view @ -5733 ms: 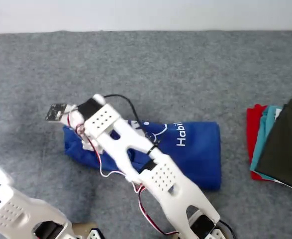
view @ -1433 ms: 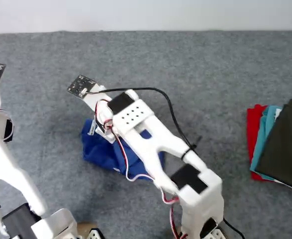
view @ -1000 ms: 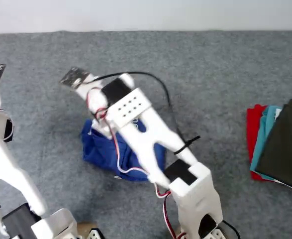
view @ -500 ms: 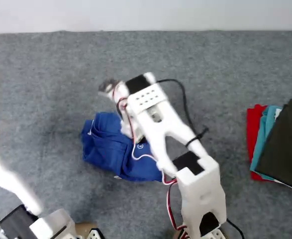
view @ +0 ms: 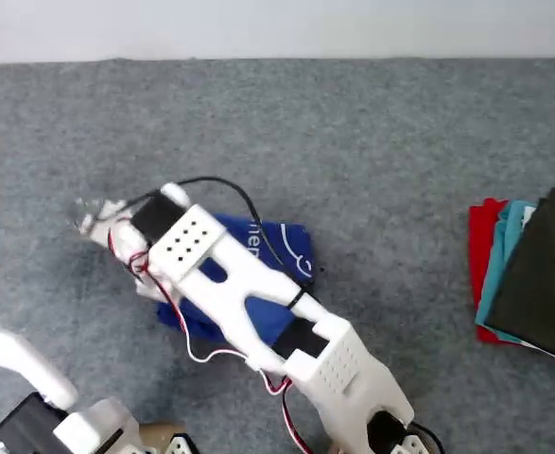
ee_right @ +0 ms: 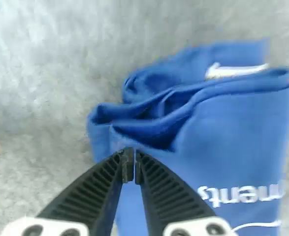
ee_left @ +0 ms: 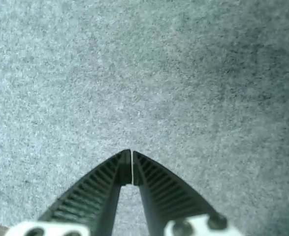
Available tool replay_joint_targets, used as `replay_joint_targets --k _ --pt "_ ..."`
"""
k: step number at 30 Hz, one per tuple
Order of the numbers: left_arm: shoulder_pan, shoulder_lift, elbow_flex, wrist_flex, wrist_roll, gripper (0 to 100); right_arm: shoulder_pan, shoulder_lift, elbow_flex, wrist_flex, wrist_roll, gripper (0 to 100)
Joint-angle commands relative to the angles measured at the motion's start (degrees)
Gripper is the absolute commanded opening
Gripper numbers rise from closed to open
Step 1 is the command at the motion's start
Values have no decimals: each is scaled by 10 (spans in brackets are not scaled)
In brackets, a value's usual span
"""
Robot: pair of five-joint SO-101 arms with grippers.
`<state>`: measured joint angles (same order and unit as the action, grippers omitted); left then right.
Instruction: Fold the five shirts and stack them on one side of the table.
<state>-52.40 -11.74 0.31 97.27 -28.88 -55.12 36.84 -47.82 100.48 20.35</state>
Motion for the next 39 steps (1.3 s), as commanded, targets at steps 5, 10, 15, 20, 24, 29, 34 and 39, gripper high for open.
replay_joint_targets --k 5,10,15,20,24,29,34,39 --pt "0 -23 -27 -10 1 14 101 -25 -40 22 7 9" --pt "0 -23 -27 -11 1 14 90 49 -32 14 4 9" --pt "-16 -23 -26 -18 1 14 0 118 -32 -3 3 9" --pt "-47 -23 -26 -18 1 14 -36 140 -36 -10 4 9" --pt "-49 -23 -26 -16 1 14 10 119 -84 21 4 9" --pt "-46 -23 -26 -17 1 14 85 61 -120 23 4 9" --pt "-46 -23 -25 -14 1 14 147 0 -82 24 4 9" --pt "-46 -23 -25 -14 1 14 228 -17 3 22 5 9"
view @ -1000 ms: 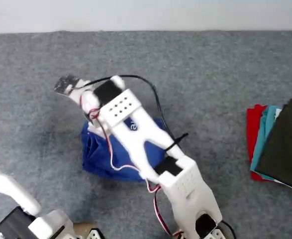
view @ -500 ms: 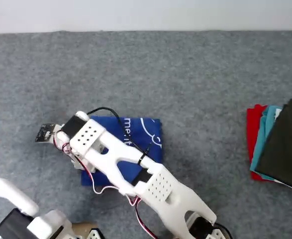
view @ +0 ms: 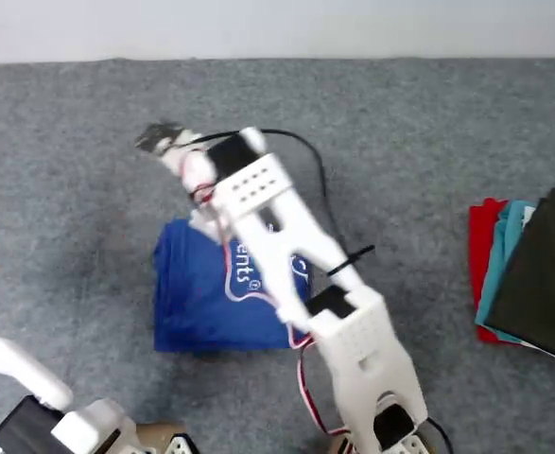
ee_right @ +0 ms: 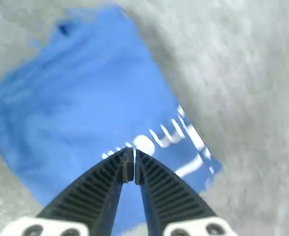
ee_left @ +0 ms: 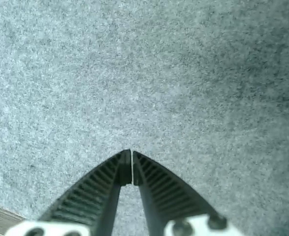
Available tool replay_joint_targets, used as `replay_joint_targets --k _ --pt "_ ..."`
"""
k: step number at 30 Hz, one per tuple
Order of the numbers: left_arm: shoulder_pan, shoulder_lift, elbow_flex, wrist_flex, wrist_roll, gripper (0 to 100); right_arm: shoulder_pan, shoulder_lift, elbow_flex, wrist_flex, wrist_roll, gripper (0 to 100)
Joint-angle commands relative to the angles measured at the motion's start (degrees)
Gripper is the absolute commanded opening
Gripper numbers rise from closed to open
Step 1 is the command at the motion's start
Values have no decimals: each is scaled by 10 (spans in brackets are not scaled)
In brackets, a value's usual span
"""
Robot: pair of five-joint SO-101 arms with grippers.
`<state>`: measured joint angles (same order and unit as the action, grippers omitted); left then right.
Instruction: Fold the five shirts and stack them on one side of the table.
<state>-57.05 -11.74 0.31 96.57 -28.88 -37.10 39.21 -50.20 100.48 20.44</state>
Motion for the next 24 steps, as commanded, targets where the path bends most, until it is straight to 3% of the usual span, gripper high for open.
replay_joint_targets --k 1,6,11,18,24 --pt "1 -23 -25 -7 1 14 65 -40 43 19 4 9" --pt "1 -23 -23 -6 2 14 132 7 98 -34 6 9" --pt "1 -23 -23 -6 2 14 137 51 80 -65 4 9" --pt "1 -24 -23 -6 2 14 114 16 -8 27 1 9" --pt "1 -24 -23 -6 2 14 131 -85 66 25 -69 9"
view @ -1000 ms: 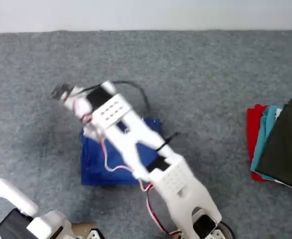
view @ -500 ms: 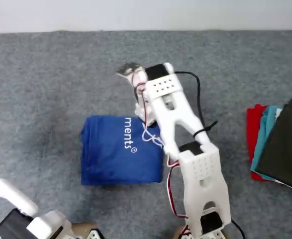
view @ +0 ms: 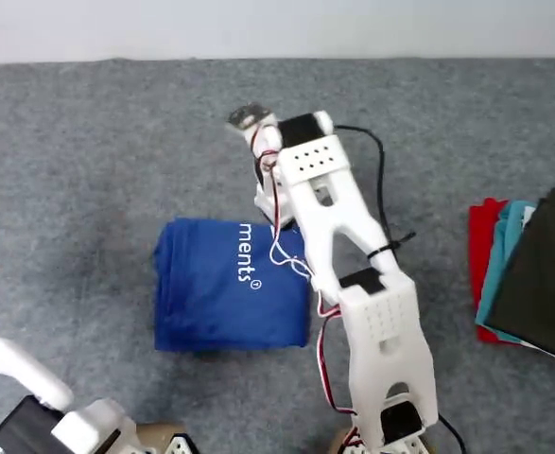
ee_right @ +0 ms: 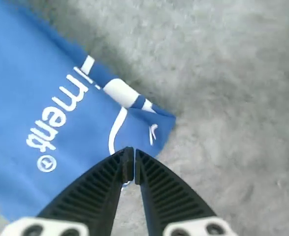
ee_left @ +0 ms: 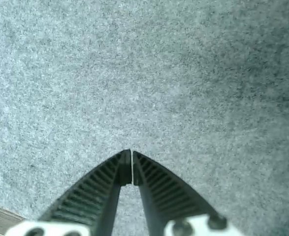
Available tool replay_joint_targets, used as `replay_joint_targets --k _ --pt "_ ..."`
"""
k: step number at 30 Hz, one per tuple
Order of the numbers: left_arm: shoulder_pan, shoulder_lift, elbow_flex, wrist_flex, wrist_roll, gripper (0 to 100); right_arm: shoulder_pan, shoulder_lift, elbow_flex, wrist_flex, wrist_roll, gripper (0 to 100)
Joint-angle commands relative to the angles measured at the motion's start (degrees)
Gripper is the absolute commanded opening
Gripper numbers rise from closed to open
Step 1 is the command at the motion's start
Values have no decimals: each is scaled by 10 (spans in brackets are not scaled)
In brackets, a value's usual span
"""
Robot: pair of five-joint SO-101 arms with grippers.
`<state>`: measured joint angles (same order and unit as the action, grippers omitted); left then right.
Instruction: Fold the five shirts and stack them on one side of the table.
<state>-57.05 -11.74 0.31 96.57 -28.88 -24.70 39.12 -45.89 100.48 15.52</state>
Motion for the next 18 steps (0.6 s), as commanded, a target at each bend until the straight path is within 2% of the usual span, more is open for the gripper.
replay_joint_targets --k 1,5,9,14,18 --pt "1 -24 -23 -6 2 14 8 -105 45 26 -20 9" --pt "1 -24 -23 -6 2 14 9 -186 127 24 -21 24" --pt "2 -24 -23 -6 3 14 -1 -198 179 22 -32 188" --pt "14 -24 -23 -6 3 14 -17 -167 207 22 -187 356" --pt "19 -24 -23 -7 3 14 -46 -131 207 22 -265 380"
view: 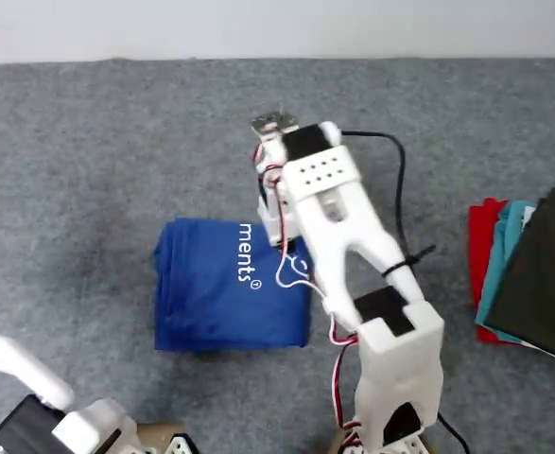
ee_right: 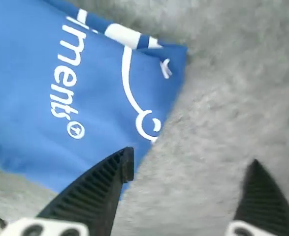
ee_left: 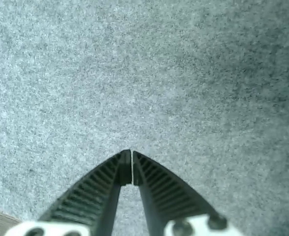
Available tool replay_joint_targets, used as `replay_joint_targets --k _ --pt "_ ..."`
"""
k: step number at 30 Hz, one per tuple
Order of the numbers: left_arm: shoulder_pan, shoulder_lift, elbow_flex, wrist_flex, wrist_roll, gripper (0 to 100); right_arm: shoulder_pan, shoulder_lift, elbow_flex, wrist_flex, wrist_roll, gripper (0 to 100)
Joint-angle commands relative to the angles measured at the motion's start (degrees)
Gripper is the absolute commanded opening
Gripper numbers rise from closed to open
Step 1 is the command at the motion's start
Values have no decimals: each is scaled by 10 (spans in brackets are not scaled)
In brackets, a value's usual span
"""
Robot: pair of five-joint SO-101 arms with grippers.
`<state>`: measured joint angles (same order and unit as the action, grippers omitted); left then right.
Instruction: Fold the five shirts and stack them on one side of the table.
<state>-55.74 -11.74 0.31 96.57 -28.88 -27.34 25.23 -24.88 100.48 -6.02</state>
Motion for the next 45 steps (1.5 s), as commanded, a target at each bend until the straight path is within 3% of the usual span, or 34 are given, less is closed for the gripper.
replay_joint_targets --k 1,14,17,21,23,26,33,36,38,45 --pt "6 -24 -23 -7 3 14 -27 17 -3 22 -60 380" --pt "6 -24 -23 -10 2 14 -67 160 -5 -73 -88 372" --pt "6 -24 -23 -10 2 14 -66 188 -5 -75 -84 296" --pt "6 -24 -23 -10 2 14 -64 204 -10 -76 -77 110" --pt "6 -24 -23 -10 2 14 -64 206 -18 -71 -39 20" --pt "6 -24 -23 -10 2 14 -60 203 -19 -62 12 17" --pt "6 -24 -23 -9 2 14 0 202 -72 22 39 10" --pt "6 -24 -23 -8 2 14 53 180 -79 24 120 9" --pt "6 -24 -23 -8 2 14 92 156 -81 23 212 9" --pt "7 -23 -23 -10 2 14 227 113 -81 0 695 9"
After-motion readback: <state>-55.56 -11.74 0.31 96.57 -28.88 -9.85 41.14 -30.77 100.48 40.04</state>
